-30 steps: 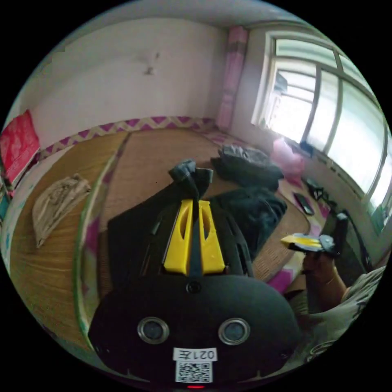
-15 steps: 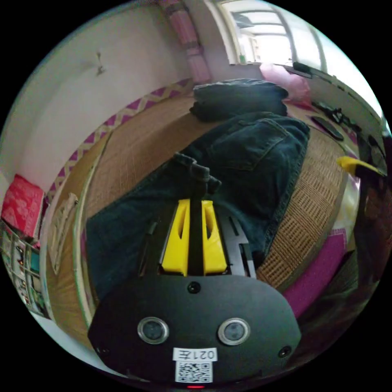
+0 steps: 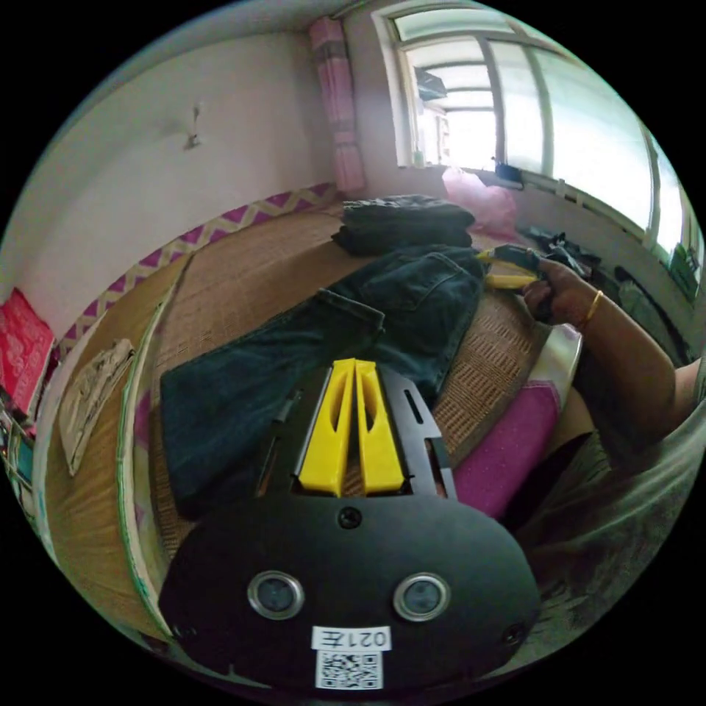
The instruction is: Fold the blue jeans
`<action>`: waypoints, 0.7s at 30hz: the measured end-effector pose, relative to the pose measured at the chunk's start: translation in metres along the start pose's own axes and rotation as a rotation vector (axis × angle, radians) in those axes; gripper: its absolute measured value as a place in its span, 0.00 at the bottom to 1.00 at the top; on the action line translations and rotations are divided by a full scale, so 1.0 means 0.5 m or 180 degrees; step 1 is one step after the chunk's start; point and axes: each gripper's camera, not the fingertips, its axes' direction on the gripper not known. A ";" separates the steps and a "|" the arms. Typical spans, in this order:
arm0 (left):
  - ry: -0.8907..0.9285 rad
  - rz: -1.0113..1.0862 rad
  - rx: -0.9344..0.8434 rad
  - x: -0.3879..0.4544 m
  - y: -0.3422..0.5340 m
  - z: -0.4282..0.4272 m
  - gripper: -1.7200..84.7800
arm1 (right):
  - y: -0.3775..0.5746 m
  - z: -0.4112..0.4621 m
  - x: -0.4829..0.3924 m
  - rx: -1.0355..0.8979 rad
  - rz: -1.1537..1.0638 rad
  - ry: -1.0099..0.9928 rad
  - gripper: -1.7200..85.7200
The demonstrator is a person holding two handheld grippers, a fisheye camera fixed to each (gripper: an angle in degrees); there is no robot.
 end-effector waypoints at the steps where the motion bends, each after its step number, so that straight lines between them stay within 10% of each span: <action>1: 0.0024 -0.0062 0.0000 -0.019 0.013 -0.012 0.01 | -0.003 0.011 -0.001 0.0042 0.0072 0.0045 0.11; 6: 0.0027 -0.0372 -0.0052 -0.112 0.084 -0.060 0.01 | 0.034 0.018 -0.163 0.0236 -0.0625 0.0163 0.05; 14: 0.0193 -0.1120 0.0187 -0.304 0.206 -0.146 0.01 | 0.555 0.332 -0.712 -0.0275 -0.4494 0.1074 0.04; 21: 0.0160 -0.1628 0.0176 -0.436 0.291 -0.173 0.01 | 0.949 0.736 -0.545 -0.1653 -0.5847 0.1916 0.04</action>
